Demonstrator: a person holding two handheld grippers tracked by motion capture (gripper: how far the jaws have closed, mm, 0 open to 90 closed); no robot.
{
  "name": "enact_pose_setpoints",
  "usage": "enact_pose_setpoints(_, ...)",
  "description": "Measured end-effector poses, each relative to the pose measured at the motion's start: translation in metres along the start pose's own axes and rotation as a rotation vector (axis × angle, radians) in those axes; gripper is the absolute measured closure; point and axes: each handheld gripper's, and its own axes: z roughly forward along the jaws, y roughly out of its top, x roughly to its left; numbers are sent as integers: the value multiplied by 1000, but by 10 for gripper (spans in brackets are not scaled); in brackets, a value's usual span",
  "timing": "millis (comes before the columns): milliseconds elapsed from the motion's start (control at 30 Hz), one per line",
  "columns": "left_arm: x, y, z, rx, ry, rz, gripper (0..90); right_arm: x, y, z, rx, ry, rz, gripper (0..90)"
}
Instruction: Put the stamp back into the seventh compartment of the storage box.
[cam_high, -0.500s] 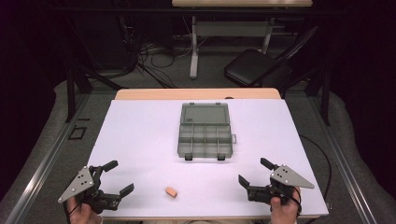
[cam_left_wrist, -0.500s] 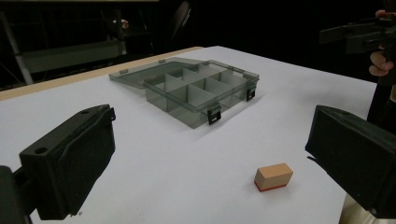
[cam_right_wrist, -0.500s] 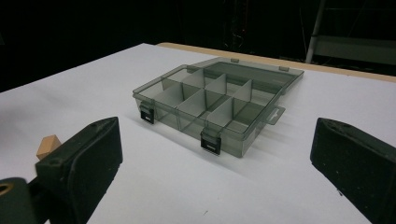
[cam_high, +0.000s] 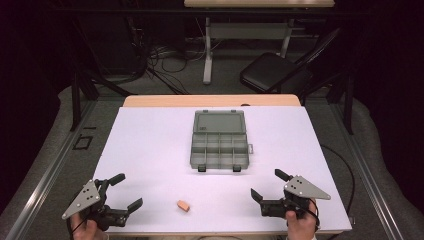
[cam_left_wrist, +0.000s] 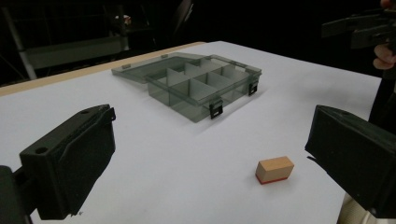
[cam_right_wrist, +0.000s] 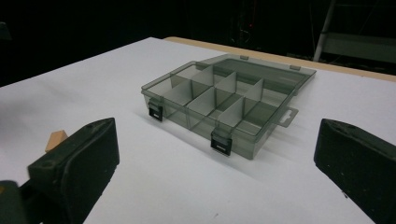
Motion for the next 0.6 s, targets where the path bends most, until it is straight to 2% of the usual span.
enact_pose_setpoints(67,0,0,0,5,13,5,13,2,1,3,17,-2,-8,0)
enact_pose_setpoints(100,0,-1,0,12,37,-1,13,4,1,6,28,2,-4,0)
enact_pose_setpoints(200,1,-2,-1,0,59,-11,13,8,1,11,39,13,4,0)
enact_pose_setpoints(333,2,-3,-3,-7,63,-17,12,14,4,15,54,27,-15,0)
enact_pose_setpoints(367,2,-3,-4,-7,62,-22,10,19,6,18,59,26,-39,0)
enact_pose_setpoints(400,2,-4,-4,-10,56,-40,8,21,7,20,62,31,-45,0)
enact_pose_setpoints(467,2,-4,-4,-6,54,-43,7,23,8,22,68,38,-50,0)
enact_pose_setpoints(567,3,-4,-5,3,69,-48,7,29,11,28,78,61,-57,0)
enact_pose_setpoints(600,3,-4,-6,2,87,-51,7,33,13,32,86,81,-67,0)
